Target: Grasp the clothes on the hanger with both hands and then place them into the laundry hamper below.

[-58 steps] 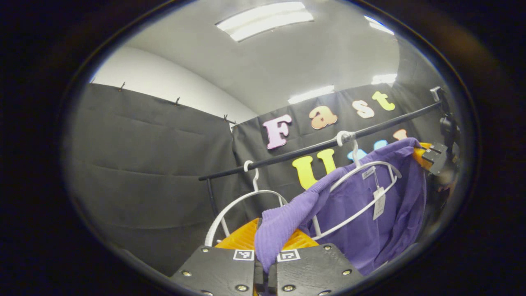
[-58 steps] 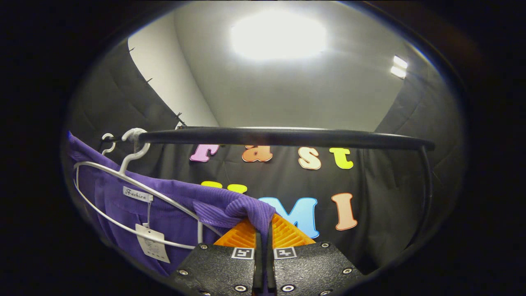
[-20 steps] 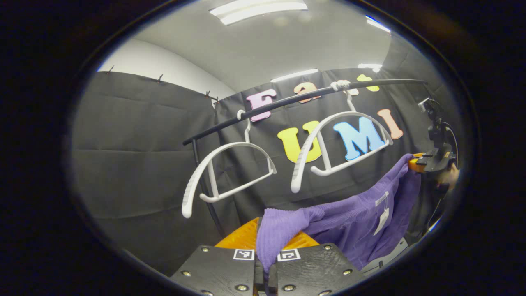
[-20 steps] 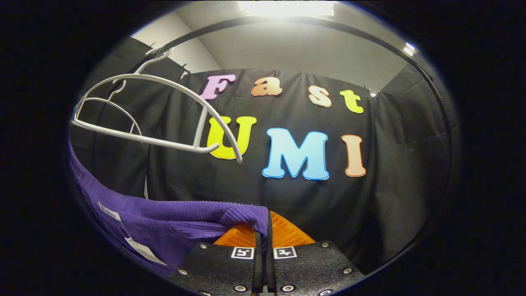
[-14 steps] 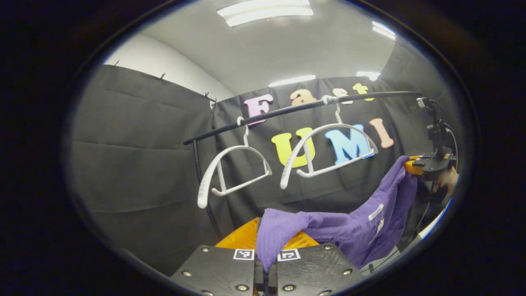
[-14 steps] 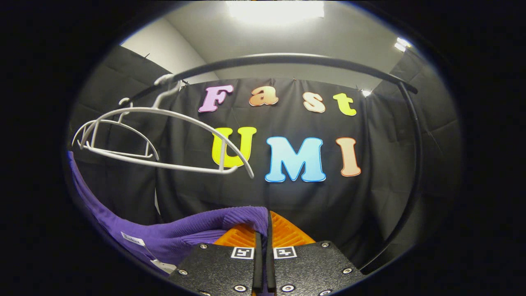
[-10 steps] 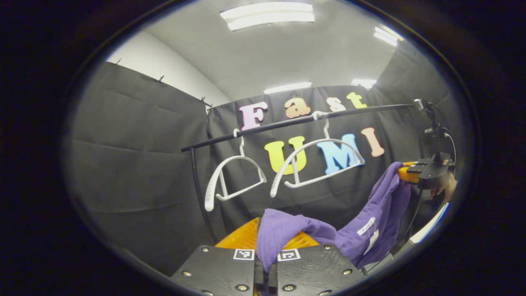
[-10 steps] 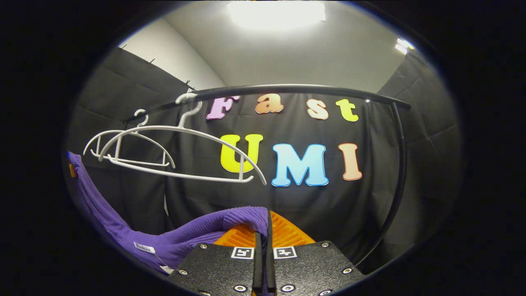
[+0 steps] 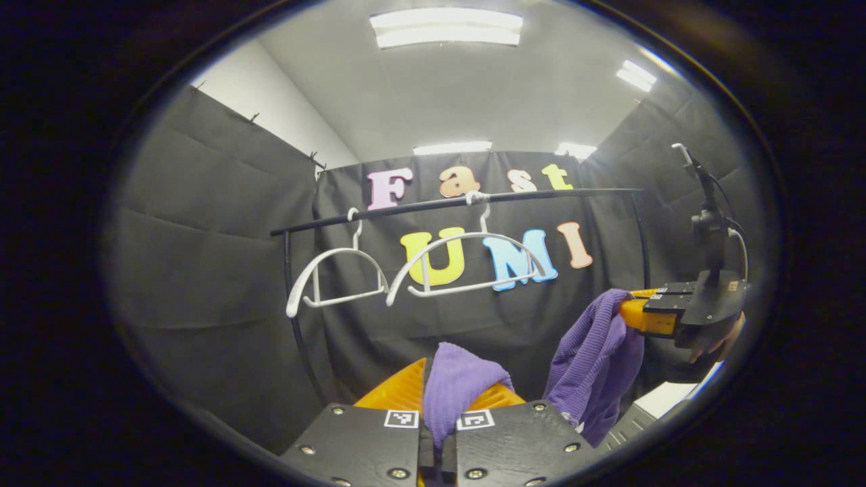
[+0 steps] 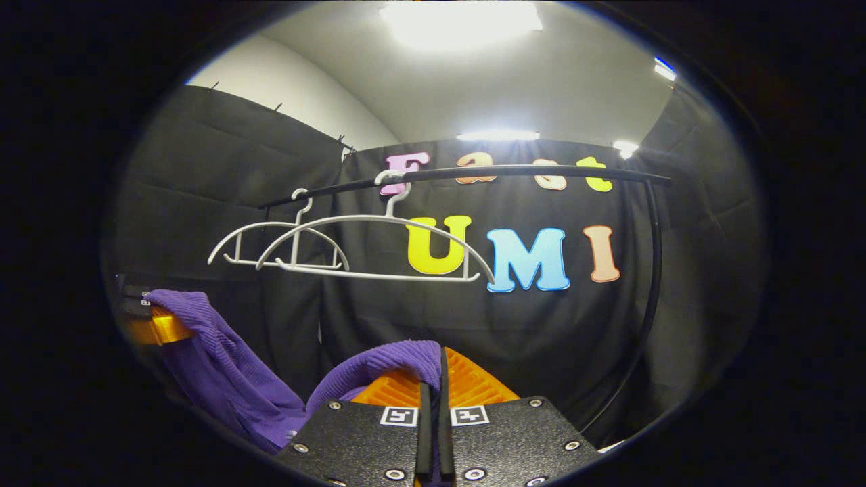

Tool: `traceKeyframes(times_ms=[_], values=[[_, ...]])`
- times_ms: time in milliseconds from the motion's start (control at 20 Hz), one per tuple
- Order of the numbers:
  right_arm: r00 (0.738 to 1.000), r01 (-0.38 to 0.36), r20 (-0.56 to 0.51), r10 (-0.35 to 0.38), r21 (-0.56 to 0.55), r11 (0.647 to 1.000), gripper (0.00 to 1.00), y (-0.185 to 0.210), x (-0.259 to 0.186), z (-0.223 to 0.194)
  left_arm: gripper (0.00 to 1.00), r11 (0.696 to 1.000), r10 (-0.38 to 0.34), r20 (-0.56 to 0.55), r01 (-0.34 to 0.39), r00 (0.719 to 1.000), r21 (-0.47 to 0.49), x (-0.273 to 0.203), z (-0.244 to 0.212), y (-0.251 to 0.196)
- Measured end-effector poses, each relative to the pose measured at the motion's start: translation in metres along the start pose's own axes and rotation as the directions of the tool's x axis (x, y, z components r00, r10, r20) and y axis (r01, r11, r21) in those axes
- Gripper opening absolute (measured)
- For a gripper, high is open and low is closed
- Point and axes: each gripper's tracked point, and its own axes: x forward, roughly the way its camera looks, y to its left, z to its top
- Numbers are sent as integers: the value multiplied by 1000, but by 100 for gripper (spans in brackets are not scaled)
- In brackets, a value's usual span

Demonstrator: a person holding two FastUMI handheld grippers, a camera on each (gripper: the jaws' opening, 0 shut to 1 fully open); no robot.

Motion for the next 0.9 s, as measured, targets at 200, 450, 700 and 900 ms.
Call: traceKeyframes(times_ms=[200, 450, 700, 900], values=[[997, -38, -68, 38, -1, 999, 4, 30, -21, -33, 0, 1000, -5, -53, 4, 999, -17, -13, -34, -7], [982, -56, -180, 54, -4, 998, 4, 51, -34, -93, 5, 999, -16, -146, 11, 989, -36, -13, -92, -22], [945, -57, -323, 45, -27, 998, 5, 60, -48, -166, 5, 998, -44, -262, 28, 964, -63, -22, -150, -39], [901, -44, -433, 21, -43, 998, 7, 52, -58, -219, 0, 996, -39, -354, 9, 934, -86, -34, -202, -42]])
